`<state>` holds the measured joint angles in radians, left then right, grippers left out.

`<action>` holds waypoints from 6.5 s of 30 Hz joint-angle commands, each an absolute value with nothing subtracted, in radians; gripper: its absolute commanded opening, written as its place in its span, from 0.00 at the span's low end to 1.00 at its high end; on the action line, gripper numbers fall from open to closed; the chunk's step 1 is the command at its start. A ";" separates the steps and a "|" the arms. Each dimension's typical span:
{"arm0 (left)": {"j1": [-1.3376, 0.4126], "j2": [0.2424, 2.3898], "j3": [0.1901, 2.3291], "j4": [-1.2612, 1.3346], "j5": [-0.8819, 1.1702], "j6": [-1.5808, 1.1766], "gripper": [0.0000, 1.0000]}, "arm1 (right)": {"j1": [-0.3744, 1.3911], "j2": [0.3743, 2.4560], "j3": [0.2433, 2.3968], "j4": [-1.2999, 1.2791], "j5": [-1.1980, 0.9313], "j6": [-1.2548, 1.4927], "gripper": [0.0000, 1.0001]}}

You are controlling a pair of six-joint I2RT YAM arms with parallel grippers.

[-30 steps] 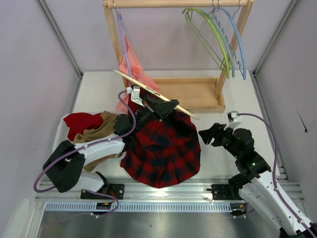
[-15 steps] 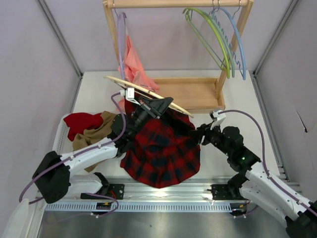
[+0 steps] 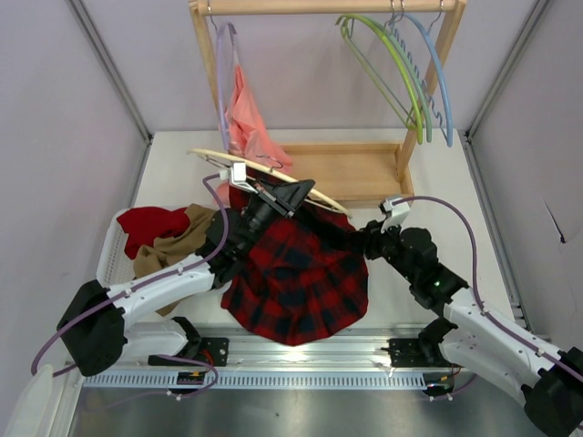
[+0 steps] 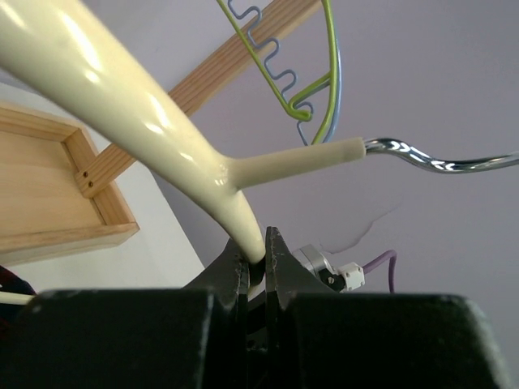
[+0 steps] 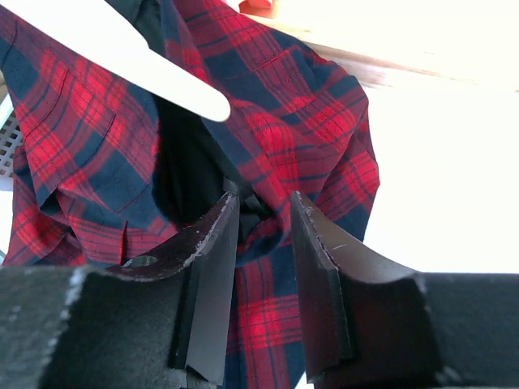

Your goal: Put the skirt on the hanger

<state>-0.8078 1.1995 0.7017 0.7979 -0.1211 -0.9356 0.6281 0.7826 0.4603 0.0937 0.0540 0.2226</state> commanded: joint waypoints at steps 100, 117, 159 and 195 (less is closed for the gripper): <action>-1.019 1.282 1.006 0.012 -0.678 -1.617 0.00 | 1.005 1.104 0.865 -0.264 0.861 0.331 0.00; -1.019 1.336 1.078 -0.124 -0.618 -1.766 0.00 | 1.009 1.039 0.819 -0.183 0.738 0.298 0.00; -1.019 1.338 1.054 -0.020 -0.650 -1.741 0.00 | 0.963 0.966 0.769 -0.129 0.784 0.170 0.00; -1.002 1.282 0.996 -0.034 -0.629 -1.764 0.00 | 1.003 0.922 0.718 -0.034 0.729 -0.233 0.00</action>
